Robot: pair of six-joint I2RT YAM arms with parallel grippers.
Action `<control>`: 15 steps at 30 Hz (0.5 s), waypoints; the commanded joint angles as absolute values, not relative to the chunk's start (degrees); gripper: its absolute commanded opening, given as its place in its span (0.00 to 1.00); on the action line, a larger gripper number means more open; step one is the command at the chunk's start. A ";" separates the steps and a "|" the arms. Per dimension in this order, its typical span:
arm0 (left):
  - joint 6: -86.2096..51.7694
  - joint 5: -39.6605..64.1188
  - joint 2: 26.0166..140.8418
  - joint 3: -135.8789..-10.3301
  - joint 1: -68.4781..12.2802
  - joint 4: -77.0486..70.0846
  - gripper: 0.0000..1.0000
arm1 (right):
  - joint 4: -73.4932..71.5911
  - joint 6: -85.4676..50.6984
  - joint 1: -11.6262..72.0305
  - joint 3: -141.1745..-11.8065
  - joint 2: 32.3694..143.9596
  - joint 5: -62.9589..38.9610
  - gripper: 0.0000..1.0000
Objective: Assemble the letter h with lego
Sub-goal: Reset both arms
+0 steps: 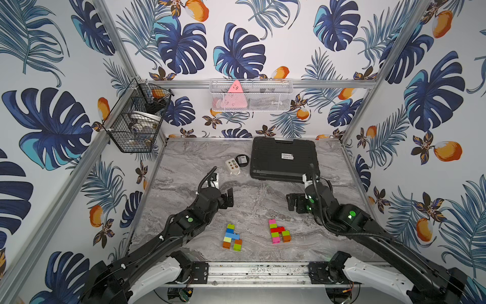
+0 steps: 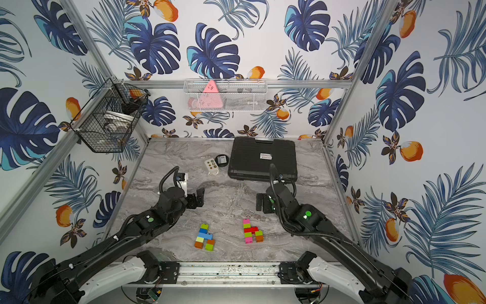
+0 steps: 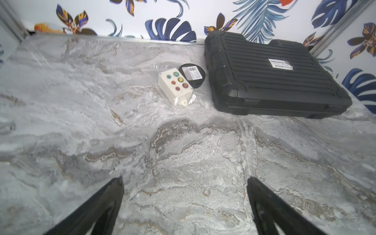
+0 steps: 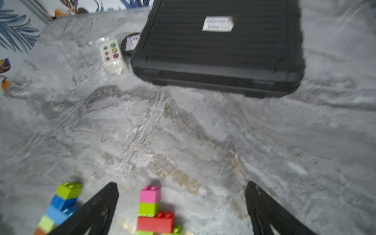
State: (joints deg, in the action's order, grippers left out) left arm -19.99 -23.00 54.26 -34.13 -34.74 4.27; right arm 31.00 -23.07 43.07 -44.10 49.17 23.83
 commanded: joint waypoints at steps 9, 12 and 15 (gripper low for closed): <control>11.54 -22.11 69.74 -18.86 -28.99 -39.67 0.99 | -20.11 -5.04 17.47 -20.88 57.75 20.34 0.99; 6.59 -16.46 74.91 -15.77 -21.27 -47.65 0.99 | -28.77 -6.89 10.05 -19.28 64.18 16.98 0.99; 4.62 -12.22 79.92 -15.41 -16.76 -54.34 0.99 | -45.19 -9.48 2.56 -14.42 72.13 10.38 0.99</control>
State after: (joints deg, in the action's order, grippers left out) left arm 6.44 -18.98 77.65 -15.27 -19.11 -41.71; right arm -26.63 -7.60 6.17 -17.23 67.40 18.35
